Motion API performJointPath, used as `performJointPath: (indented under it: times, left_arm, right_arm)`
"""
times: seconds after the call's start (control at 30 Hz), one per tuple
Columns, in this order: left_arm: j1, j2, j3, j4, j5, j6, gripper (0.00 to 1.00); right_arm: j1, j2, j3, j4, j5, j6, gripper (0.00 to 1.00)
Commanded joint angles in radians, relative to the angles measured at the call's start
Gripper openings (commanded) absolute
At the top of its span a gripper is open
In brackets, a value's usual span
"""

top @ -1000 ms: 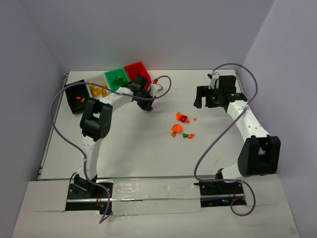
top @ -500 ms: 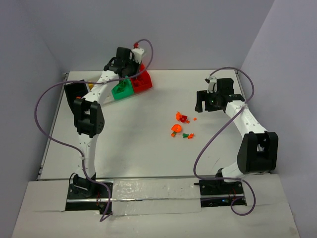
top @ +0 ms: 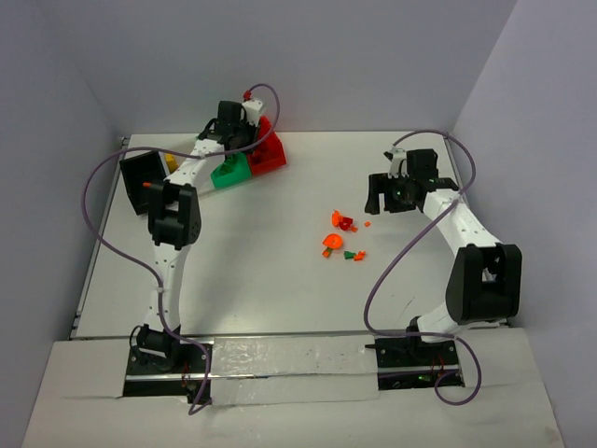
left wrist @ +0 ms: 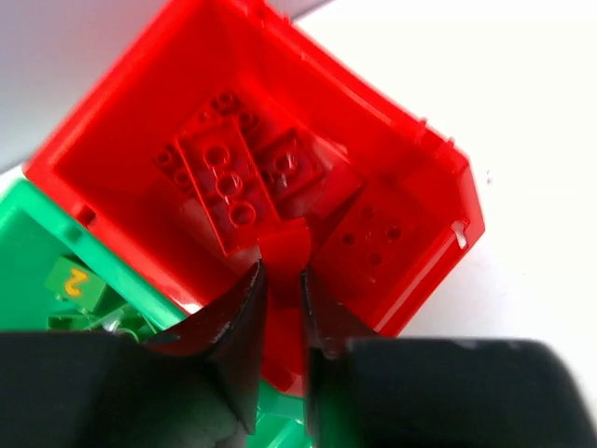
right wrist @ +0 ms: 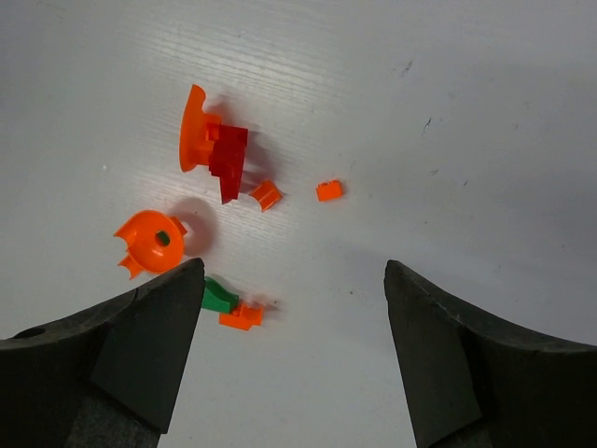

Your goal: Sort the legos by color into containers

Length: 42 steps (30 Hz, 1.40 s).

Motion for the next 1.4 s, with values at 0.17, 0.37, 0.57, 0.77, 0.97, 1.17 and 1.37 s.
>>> performJointPath:
  times: [0.17, 0.37, 0.57, 0.77, 0.97, 1.17, 1.37]
  left_arm:
    - [0.001, -0.030, 0.053, 0.093, -0.005, -0.030, 0.71]
    - [0.001, -0.143, 0.068, 0.058, 0.033, -0.065, 0.73]
    - [0.000, -0.384, -0.189, 0.053, 0.084, -0.054, 0.73]
    - [0.002, -0.596, -0.455, 0.015, 0.140, -0.045, 0.70]
    - [0.003, -0.748, -0.619, 0.051, 0.184, -0.091, 0.70]
    - [0.003, -0.799, -0.670, 0.061, 0.183, -0.100, 0.69]
    - [0.003, -0.811, -0.682, 0.053, 0.180, -0.098, 0.69]
  right_arm:
    - [0.006, 0.019, 0.029, 0.005, -0.035, 0.021, 0.81]
    - [0.085, 0.045, 0.052, 0.006, 0.037, 0.008, 0.66]
    - [0.196, 0.112, 0.090, 0.008, 0.120, -0.032, 0.65]
    - [0.223, 0.226, 0.179, -0.040, 0.154, -0.034, 0.54]
    - [0.222, 0.307, 0.209, -0.082, 0.121, -0.004, 0.54]
    - [0.223, 0.369, 0.232, -0.087, 0.058, 0.017, 0.52]
    - [0.222, 0.388, 0.242, -0.089, 0.047, 0.020, 0.43]
